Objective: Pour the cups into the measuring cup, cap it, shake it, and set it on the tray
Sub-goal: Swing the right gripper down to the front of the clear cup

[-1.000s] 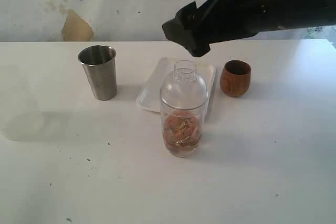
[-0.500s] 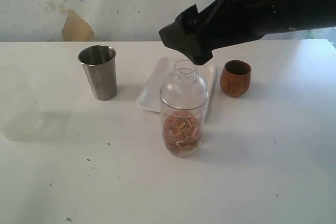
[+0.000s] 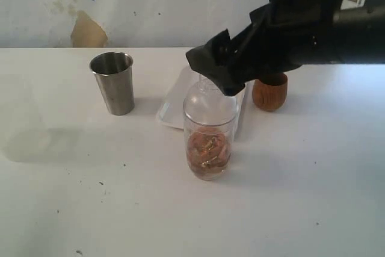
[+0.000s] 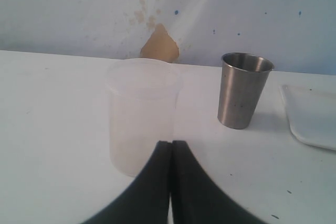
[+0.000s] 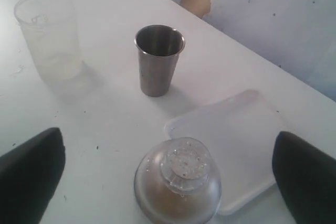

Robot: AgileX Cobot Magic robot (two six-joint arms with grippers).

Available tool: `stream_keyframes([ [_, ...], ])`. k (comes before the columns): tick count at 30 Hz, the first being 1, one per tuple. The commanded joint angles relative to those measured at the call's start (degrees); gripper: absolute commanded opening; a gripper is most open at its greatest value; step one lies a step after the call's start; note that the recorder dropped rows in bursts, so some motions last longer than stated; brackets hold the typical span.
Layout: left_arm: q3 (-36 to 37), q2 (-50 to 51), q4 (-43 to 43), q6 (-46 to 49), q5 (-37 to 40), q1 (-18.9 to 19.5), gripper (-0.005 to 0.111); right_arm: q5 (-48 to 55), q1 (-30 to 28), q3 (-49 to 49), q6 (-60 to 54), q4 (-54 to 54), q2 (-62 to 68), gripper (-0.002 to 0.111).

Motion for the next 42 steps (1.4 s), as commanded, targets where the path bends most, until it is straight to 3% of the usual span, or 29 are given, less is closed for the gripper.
stream_keyframes([
  [1, 0.3, -0.3, 0.2, 0.0, -0.4, 0.2, 0.0, -8.4, 1.8, 5.7, -1.2, 0.7, -3.3, 0.105],
  [9, 0.3, -0.3, 0.2, 0.0, -0.4, 0.2, 0.0, -14.0, 6.0, 13.9, -1.1, 0.6, -6.0, 0.105],
  [18, 0.3, -0.3, 0.2, 0.0, -0.4, 0.2, 0.0, -29.1, 6.7, 25.9, 3.8, 2.7, -5.9, 0.105],
  [24, 0.3, -0.3, 0.2, 0.0, -0.4, 0.2, 0.0, -31.4, 9.4, 28.4, 4.0, 2.7, -5.0, 0.105],
  [33, 0.3, -0.3, 0.2, 0.0, -0.4, 0.2, 0.0, -43.4, 10.1, 29.8, 4.5, 2.4, 11.8, 0.105],
  [42, 0.3, -0.3, 0.2, 0.0, -0.4, 0.2, 0.0, -60.0, 10.1, 30.9, 12.4, 1.6, 23.6, 0.105],
])
